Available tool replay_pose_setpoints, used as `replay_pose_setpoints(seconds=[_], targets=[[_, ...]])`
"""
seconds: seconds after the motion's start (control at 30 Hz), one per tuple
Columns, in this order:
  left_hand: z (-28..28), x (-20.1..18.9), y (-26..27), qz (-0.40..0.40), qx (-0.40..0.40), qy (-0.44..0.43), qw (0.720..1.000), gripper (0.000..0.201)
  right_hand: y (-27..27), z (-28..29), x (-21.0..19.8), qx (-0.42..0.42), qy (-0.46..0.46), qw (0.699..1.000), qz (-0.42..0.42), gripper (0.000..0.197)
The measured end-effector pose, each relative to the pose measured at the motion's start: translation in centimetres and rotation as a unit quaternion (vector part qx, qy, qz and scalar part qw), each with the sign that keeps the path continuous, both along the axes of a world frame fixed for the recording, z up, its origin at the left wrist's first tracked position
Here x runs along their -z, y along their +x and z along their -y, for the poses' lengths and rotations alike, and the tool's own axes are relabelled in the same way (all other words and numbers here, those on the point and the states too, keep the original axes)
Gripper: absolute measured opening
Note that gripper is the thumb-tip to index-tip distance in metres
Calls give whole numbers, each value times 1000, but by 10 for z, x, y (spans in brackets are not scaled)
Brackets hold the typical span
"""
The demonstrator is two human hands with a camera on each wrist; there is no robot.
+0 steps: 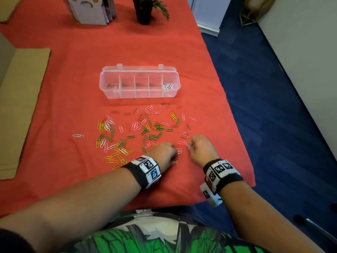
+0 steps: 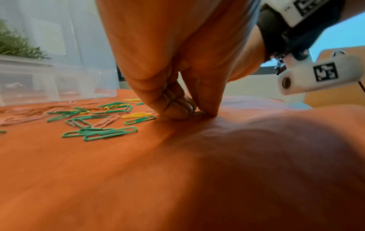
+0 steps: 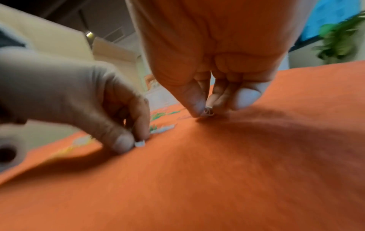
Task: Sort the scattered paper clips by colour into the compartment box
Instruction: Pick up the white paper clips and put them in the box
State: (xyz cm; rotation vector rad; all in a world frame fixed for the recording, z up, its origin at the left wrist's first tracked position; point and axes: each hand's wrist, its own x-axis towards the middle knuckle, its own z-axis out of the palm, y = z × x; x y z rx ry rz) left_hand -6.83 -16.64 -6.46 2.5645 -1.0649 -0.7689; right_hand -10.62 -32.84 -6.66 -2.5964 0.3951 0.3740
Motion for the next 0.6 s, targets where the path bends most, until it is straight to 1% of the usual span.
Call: replay_pose_setpoints(seconds=[0.07,0.1,0.13,0.17,0.2,0.23,0.27,0.3,0.33,0.37,0.4,0.43,0.47,0.5,0.53,0.57,0.6], targets=[[-1,3,-1,13,16,8,1000,23,1,5,-3,44,58,997,-6,13],[-3,4,-2,15,19,5,1000,22,2,6,-4,72,106,992,-14,19],[-4,5,-3,14,18,-2,1000,22,3,6,-5,111,166,979,-27,25],[-7,5,-4,9,9,-18,1000,21,4,4,-6,160,234,958,-41,29],[-10,6,-4,-2,-15,-39,999,19,4,2,-5,209,295,931,-59,32],[-13,6,-3,-22,-57,-63,996,18,3,0,-4,241,334,909,-68,32],[-18,6,-2,-47,-110,-90,989,17,2,-2,-3,247,345,903,-71,30],[-23,6,1,-78,-163,-112,977,17,1,-4,-2,234,339,908,-71,29],[-28,5,4,-116,-209,-131,962,16,0,-5,0,203,318,923,-69,28],[-33,4,7,-166,-254,-150,941,13,-1,-7,1,158,285,943,-65,27],[-38,2,9,-225,-306,-177,908,13,-1,-10,2,103,240,964,-59,24],[-43,0,12,-284,-363,-210,862,19,-2,-13,3,48,188,980,-48,21],[-48,-4,14,-339,-419,-241,807,24,-3,-16,6,0,137,990,-30,19],[-54,-8,16,-379,-466,-267,754,26,-5,-19,10,-40,97,994,-8,17],[-60,-13,19,-405,-499,-284,711,26,-6,-22,13,-75,64,995,7,16],[-66,-17,21,-424,-521,-300,677,25,-7,-25,15,-109,29,994,16,15],[-72,-20,24,-439,-535,-315,649,24,-7,-28,16,-135,-10,991,20,14]])
